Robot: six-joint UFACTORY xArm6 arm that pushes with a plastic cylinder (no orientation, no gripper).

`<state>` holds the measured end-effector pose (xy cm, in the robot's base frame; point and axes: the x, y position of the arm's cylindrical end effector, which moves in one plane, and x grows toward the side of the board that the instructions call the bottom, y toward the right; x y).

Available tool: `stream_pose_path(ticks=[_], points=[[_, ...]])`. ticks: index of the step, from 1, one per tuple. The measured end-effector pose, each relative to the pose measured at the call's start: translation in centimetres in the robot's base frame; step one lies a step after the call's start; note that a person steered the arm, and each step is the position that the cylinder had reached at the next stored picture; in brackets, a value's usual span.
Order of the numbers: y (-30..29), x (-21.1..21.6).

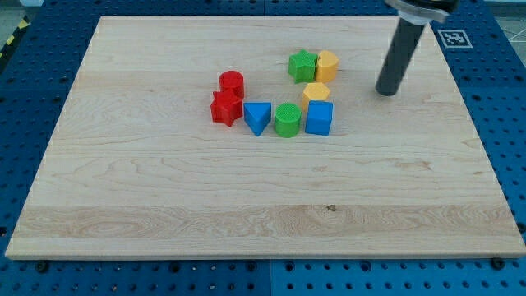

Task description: Nudge yellow heart along with green star left a bit

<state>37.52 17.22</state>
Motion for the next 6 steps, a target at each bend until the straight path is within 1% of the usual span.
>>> stream_pose_path(ticks=[1, 2, 3, 4, 5, 6], points=[[-2.9, -1.9], [-6.1, -5.4], [-10.1, -7.8], [-12.8, -9.6], [-11.9, -10.1], [-8.2, -9.3]])
